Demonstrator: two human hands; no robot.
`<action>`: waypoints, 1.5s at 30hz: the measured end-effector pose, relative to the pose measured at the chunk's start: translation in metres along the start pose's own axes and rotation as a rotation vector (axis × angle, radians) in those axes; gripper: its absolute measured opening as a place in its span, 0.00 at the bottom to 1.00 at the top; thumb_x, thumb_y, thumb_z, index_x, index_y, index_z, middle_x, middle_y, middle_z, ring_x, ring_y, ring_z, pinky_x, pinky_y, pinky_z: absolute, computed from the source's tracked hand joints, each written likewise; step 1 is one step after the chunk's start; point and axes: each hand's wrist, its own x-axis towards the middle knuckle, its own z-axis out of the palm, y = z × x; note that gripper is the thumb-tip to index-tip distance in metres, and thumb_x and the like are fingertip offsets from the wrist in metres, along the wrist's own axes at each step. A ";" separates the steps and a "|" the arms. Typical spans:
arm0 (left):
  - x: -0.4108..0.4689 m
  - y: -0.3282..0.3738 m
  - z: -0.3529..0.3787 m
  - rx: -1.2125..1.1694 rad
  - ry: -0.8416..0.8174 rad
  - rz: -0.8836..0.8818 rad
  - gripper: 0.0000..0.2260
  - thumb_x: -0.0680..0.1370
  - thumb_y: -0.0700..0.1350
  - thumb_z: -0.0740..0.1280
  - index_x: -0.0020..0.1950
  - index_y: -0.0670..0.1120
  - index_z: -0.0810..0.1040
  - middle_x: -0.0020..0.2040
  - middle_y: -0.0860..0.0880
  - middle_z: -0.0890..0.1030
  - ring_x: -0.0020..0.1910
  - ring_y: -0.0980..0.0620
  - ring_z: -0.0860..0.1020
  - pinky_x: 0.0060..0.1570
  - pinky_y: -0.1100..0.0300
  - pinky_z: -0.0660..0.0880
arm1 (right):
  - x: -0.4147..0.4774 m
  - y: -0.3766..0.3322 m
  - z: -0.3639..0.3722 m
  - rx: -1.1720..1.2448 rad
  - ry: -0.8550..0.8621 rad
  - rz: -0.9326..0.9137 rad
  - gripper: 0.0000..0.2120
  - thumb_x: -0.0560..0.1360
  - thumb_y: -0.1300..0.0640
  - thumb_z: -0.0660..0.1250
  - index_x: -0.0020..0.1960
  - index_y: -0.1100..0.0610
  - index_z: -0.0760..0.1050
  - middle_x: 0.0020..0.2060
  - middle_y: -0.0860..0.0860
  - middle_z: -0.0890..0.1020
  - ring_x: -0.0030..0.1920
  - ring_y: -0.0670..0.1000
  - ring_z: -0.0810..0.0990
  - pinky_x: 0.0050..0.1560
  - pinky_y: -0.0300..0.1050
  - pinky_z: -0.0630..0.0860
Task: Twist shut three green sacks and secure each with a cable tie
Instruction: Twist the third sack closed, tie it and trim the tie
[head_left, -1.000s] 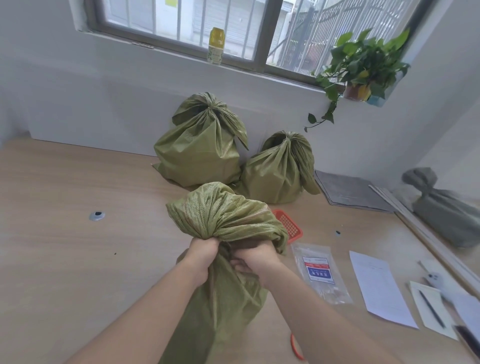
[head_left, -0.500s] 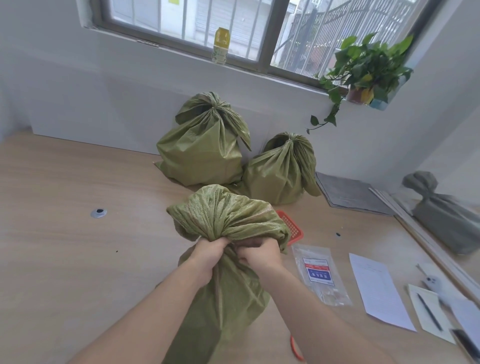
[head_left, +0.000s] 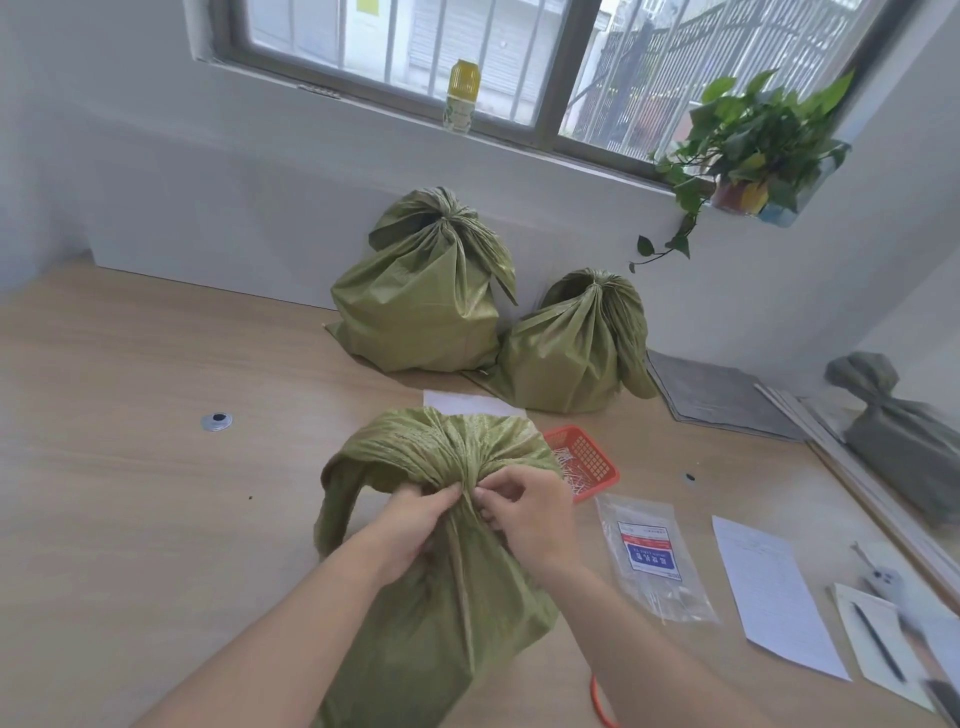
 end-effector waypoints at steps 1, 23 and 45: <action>-0.001 0.000 -0.003 -0.009 0.022 0.021 0.14 0.78 0.47 0.74 0.62 0.46 0.82 0.52 0.48 0.88 0.53 0.46 0.86 0.54 0.52 0.79 | -0.001 0.002 -0.002 -0.061 0.015 -0.116 0.08 0.73 0.60 0.78 0.41 0.50 0.80 0.31 0.46 0.84 0.34 0.47 0.84 0.41 0.52 0.84; -0.003 -0.018 0.011 0.028 0.429 0.417 0.06 0.73 0.40 0.79 0.37 0.45 0.86 0.35 0.47 0.86 0.38 0.43 0.86 0.46 0.49 0.84 | -0.001 -0.010 -0.008 -0.708 -0.305 -0.401 0.38 0.81 0.66 0.58 0.80 0.33 0.56 0.44 0.49 0.64 0.38 0.53 0.68 0.37 0.45 0.64; 0.016 -0.018 0.009 0.294 0.288 0.723 0.07 0.74 0.35 0.77 0.44 0.48 0.88 0.42 0.56 0.87 0.44 0.55 0.85 0.51 0.56 0.82 | 0.018 0.035 -0.005 0.335 -0.120 0.026 0.05 0.73 0.65 0.79 0.48 0.60 0.88 0.42 0.53 0.89 0.45 0.50 0.87 0.50 0.44 0.82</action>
